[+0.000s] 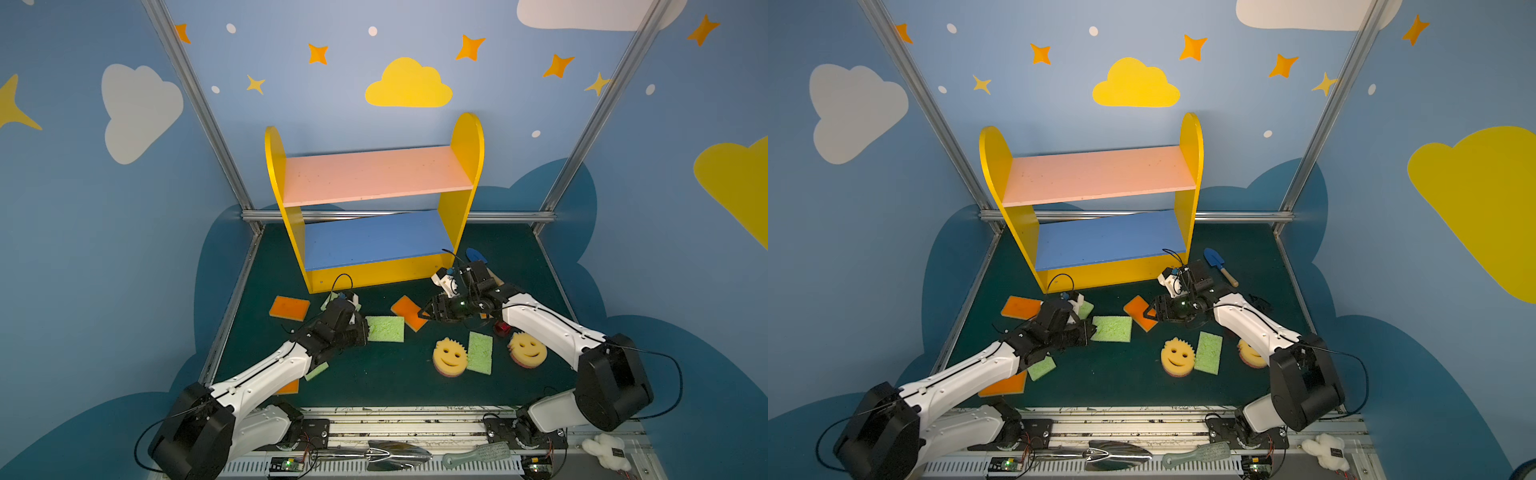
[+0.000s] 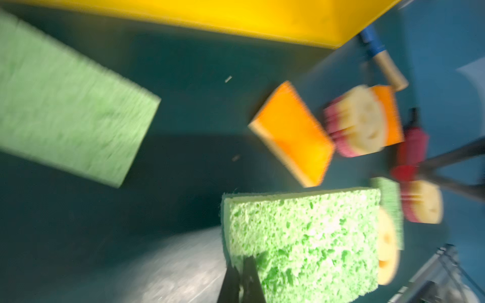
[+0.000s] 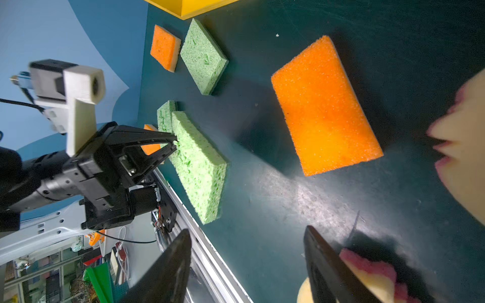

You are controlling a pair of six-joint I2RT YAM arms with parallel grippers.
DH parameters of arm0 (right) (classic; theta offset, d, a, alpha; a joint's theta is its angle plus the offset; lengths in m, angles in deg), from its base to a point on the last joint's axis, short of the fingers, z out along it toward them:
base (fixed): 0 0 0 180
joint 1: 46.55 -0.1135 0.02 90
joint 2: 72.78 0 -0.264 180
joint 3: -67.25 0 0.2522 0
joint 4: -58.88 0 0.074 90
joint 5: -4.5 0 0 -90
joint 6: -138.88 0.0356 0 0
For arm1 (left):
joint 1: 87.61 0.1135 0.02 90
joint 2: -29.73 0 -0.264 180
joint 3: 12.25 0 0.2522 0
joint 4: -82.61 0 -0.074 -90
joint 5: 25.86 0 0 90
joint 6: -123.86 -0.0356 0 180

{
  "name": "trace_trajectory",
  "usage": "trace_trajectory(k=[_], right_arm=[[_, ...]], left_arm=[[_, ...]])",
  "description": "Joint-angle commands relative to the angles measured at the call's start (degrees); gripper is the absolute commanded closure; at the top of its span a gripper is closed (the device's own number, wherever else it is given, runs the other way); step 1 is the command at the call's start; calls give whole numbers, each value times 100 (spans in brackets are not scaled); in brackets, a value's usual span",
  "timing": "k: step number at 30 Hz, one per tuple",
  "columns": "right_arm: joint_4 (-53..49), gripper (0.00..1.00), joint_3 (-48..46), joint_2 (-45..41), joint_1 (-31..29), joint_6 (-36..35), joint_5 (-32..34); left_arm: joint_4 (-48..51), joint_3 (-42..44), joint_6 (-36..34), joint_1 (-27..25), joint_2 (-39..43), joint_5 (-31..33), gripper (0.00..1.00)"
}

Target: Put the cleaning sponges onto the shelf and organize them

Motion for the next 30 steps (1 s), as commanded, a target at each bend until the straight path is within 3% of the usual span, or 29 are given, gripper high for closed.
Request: trace_trajectory(k=[1, 7, 11, 20, 28, 30], right_arm=[[105, 33, -25, -139, 135, -32, -451], [546, 44, -160, -249, 423, 179, -1195], [666, 45, -113, -278, 489, 284, -1534], [623, 45, -128, -444, 497, 414, -1718], [559, 58, -120, -445, 515, 371, -1798], [582, 65, -125, -438, 514, 403, -1828]], left_arm=[[249, -398, -519, 55, -61, -516, 97], [354, -997, -598, 91, -509, -1101, 97], [288, -1212, -619, 103, -757, -1454, 97], [352, -1452, -551, 101, -857, -1625, 97], [387, -1710, -605, 101, -979, -1657, 97], [401, -1777, -613, 100, -1035, -1699, 97]])
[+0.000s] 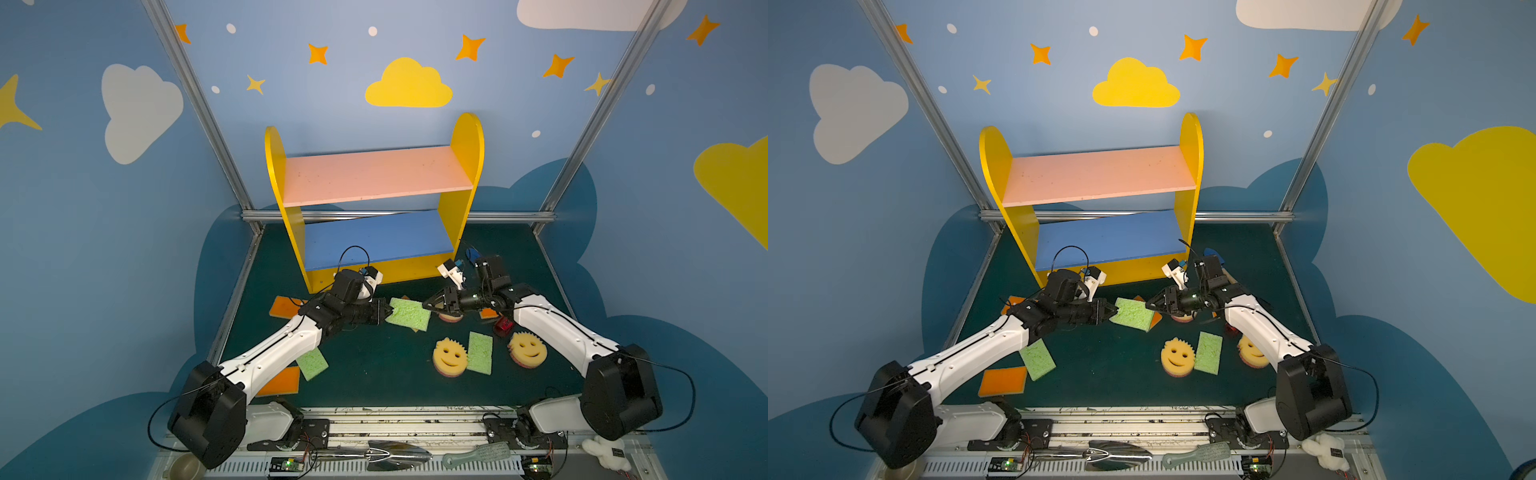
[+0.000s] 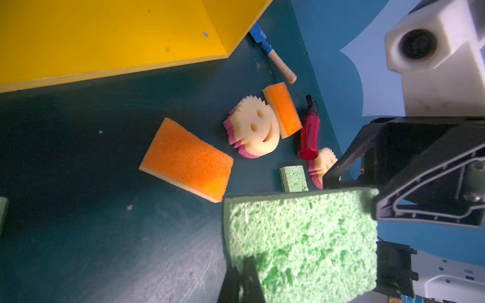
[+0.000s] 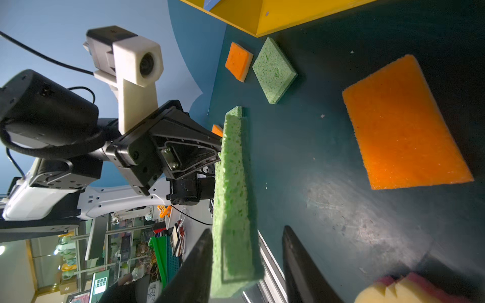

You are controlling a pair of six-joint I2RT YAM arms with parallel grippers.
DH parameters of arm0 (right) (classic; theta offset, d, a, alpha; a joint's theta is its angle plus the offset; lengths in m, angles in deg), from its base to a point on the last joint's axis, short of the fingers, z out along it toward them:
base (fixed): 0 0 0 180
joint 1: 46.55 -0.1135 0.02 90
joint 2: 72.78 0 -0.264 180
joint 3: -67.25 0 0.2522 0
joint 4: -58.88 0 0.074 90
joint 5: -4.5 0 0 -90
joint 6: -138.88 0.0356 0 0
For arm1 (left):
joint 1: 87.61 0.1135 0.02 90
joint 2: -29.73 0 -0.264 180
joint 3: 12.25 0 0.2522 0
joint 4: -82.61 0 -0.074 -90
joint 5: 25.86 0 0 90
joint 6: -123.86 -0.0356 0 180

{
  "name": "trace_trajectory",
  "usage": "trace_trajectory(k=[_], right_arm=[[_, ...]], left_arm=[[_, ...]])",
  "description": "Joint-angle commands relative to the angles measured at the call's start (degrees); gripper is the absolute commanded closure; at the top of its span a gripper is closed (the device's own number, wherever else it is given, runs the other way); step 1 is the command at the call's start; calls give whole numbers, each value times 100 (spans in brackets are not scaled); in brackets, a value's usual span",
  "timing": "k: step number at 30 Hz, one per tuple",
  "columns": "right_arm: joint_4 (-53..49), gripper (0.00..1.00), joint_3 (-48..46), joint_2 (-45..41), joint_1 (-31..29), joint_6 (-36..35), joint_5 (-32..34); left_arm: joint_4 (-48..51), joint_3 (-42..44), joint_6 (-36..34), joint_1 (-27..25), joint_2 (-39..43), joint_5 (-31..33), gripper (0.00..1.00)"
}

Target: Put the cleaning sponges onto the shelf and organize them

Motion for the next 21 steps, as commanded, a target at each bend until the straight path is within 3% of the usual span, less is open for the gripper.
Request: trace_trajectory(k=[1, 6, 7, 8, 10, 13, 21], right_arm=[[-5, 70, -16, -106, 25, 5, -144], [171, 89, -111, -123, 60, 94, -157], [242, 91, -138, -128, 61, 152, -163], [302, 93, -166, -129, 69, 197, -167], [459, 94, -225, -153, 70, 322, -168], [771, 94, -325, -205, 70, 592, -88], [1786, 98, -416, -303, 18, 1522, 368]], left_arm=[[95, -207, -98, 17, -114, -144, 97], [232, -277, -170, 17, -70, -48, 96], [242, -255, -171, 13, -34, -7, 91], [248, -231, -153, 17, 12, 40, 78], [305, -173, -141, 15, 148, 186, 37], [485, -41, -152, 17, 497, 595, 1], [857, 795, 108, 121, 2016, 1937, 1]])
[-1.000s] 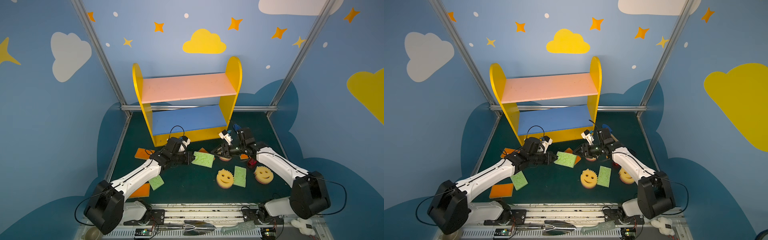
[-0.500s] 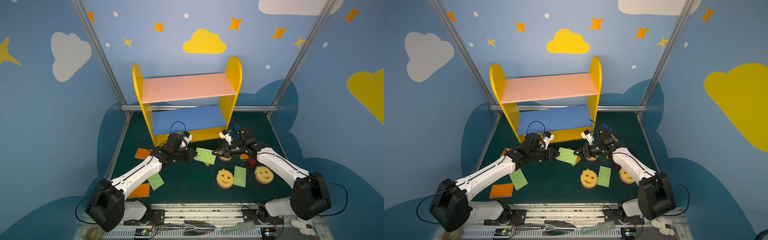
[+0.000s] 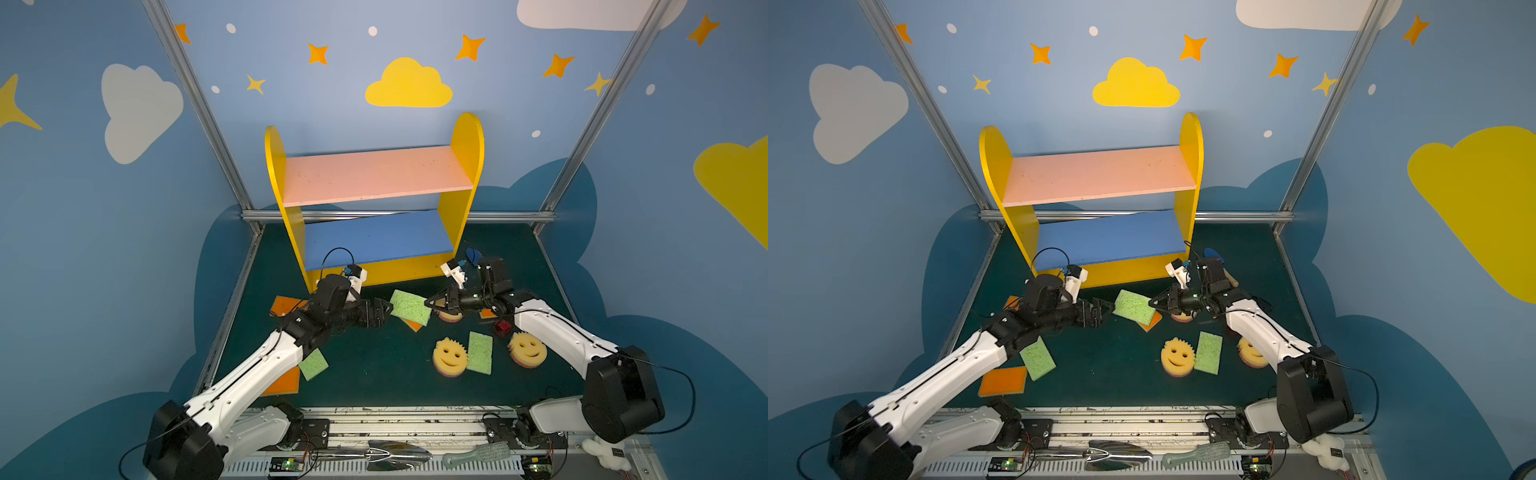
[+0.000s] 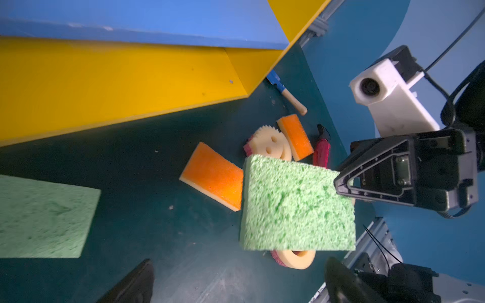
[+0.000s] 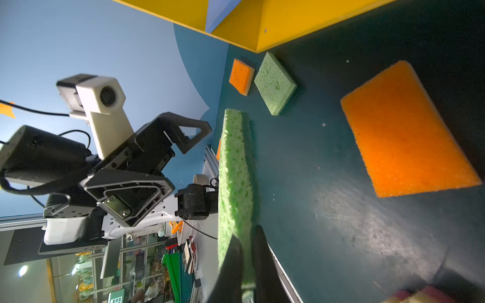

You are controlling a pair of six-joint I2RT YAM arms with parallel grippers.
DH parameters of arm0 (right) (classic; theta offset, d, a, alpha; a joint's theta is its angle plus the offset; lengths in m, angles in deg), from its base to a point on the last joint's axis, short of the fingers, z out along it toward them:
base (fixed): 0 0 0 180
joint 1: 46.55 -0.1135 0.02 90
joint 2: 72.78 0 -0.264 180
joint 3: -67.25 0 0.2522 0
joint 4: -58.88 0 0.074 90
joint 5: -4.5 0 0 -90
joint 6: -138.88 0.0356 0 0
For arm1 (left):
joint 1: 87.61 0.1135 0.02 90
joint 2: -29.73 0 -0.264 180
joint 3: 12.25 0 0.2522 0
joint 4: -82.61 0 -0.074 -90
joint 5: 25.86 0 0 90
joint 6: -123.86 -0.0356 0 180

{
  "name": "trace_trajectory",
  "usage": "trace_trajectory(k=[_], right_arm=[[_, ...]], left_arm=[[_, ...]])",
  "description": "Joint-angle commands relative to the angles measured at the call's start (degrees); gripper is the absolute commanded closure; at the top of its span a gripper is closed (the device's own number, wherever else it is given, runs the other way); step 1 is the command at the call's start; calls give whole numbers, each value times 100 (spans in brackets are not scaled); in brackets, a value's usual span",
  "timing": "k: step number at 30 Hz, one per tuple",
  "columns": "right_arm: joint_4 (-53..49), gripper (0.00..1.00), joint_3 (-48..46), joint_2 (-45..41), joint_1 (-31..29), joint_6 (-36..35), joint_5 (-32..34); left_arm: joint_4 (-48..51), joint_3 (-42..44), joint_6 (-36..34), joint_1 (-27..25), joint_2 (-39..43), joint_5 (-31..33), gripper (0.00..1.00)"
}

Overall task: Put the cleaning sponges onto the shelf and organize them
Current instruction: 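Lift the green sponge with the right gripper toward the pink top shelf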

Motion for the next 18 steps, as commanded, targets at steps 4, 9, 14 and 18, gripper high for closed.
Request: trace_trajectory(k=[4, 9, 14, 18], right_arm=[[1210, 99, 24, -170, -129, 989, 713], [2187, 100, 106, 115, -378, 1721, 1544], [2707, 100, 541, 713, -686, 2175, 2329], [2941, 100, 1085, 1318, -933, 2399, 2663]], left_arm=[[359, 892, 437, 165, 1072, 1081, 0], [408, 1478, 786, 362, 1574, 1096, 0], [401, 1981, 1188, 421, 2021, 1296, 0], [546, 2103, 1178, 437, 2397, 1582, 0]])
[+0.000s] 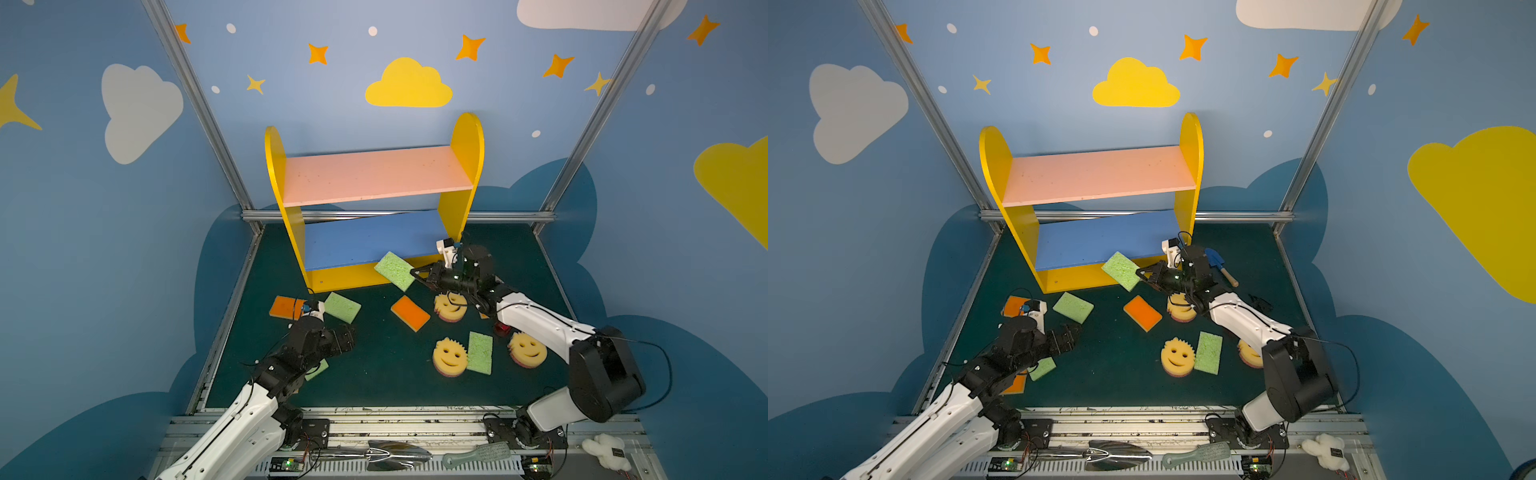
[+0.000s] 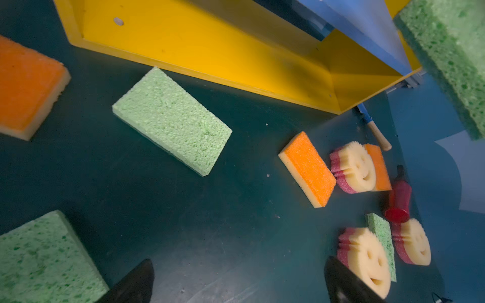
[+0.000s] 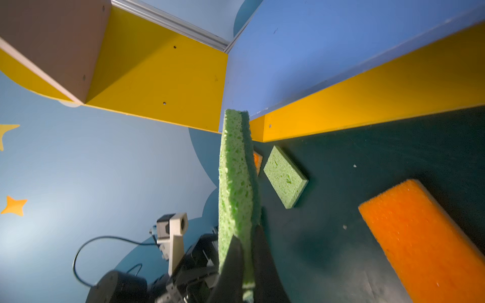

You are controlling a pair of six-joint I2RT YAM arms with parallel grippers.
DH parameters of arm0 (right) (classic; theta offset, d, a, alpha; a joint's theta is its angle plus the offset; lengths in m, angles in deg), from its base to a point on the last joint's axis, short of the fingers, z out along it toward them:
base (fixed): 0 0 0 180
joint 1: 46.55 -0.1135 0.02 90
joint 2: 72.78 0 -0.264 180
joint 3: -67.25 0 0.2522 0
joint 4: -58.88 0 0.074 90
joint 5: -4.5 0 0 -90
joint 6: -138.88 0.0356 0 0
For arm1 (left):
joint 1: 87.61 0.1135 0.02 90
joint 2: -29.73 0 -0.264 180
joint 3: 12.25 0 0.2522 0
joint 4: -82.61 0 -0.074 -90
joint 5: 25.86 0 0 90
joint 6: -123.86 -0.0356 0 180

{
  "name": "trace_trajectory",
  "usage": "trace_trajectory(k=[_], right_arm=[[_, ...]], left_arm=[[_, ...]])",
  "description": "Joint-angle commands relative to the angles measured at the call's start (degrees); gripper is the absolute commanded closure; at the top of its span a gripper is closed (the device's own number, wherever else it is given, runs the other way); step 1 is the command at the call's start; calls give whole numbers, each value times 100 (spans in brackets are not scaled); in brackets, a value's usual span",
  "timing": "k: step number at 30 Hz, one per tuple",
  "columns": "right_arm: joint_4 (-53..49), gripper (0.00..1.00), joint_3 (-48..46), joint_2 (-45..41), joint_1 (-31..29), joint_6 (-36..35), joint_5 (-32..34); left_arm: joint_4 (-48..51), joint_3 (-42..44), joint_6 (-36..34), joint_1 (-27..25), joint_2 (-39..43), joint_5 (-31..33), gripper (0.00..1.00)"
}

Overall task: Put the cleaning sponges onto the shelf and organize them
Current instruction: 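Lift the green sponge with the right gripper toward the pink top shelf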

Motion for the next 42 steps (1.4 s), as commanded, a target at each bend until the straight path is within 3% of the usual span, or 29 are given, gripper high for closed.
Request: trace_trajectory(k=[1, 7, 12, 28, 37, 42], right_arm=[[565, 100, 563, 421, -190, 368, 550], [746, 100, 1356, 1208, -493, 355, 665], [98, 100, 1870, 1344, -748, 133, 551], [-462, 100, 1992, -81, -1667, -1023, 1299], [-1008, 100, 3839, 662, -1736, -1073, 1510], [-993, 100, 4984, 1454, -1757, -965, 2050]], left_arm=[[157, -11, 115, 31, 285, 357, 0], [362, -53, 121, 34, 556, 426, 0], [654, -354, 44, 53, 610, 451, 1], [1001, -1029, -252, 259, 618, 268, 0], [1035, -1243, -322, 267, 488, 254, 0], [1130, -1387, -494, 285, 461, 237, 0]])
